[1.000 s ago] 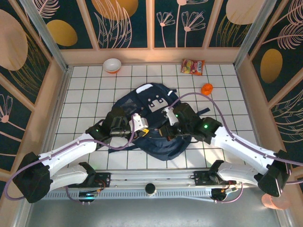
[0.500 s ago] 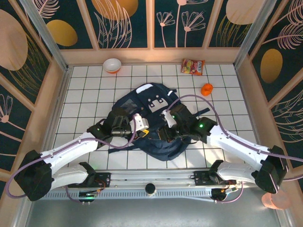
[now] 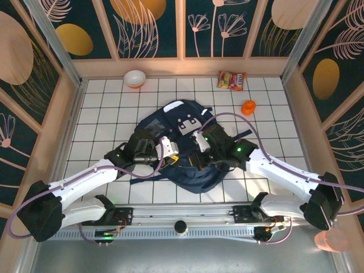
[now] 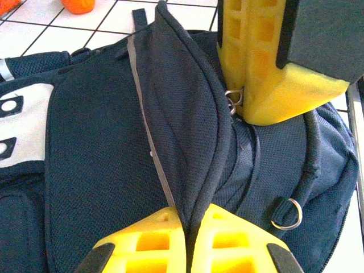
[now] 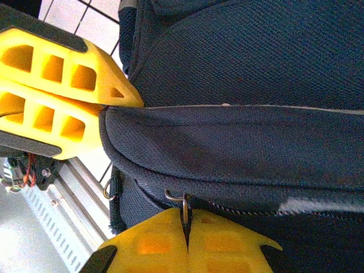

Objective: Pack the student bag

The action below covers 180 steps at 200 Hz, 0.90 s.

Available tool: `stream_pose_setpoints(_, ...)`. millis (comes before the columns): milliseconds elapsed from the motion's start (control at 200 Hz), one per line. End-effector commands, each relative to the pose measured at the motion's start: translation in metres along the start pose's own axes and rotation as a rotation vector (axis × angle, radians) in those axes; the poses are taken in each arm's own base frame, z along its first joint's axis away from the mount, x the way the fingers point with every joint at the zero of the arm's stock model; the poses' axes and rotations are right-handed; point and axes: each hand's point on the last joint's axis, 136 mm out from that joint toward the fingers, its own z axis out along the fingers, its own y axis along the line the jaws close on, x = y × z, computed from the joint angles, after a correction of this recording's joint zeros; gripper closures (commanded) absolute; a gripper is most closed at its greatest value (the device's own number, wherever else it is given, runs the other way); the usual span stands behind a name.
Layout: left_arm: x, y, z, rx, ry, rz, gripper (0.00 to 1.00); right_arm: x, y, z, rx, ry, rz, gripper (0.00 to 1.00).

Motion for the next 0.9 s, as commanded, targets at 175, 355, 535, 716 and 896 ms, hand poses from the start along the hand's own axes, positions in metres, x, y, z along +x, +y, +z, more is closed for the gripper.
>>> stream_pose_setpoints(175,0.027,0.039,-0.029,-0.148,0.056,0.004,1.0,0.01,-0.056,-0.033,0.098,-0.038,0.135,1.0)
stream_pose_setpoints(355,0.041,0.057,-0.035,-0.226,0.125,0.034,1.0,-0.001,-0.033,-0.024,-0.005,-0.066,0.145,1.0)
stream_pose_setpoints(535,0.051,0.108,-0.055,-0.42,0.132,-0.07,0.98,-0.019,0.003,-0.001,-0.088,-0.119,0.15,1.0)
stream_pose_setpoints(716,0.073,0.141,-0.072,-0.552,0.197,-0.113,0.81,-0.045,0.026,0.03,-0.112,-0.209,0.205,1.0)
stream_pose_setpoints(896,0.051,0.135,-0.073,-0.479,0.125,-0.122,0.55,-0.072,0.038,0.051,-0.139,-0.279,0.214,1.0)
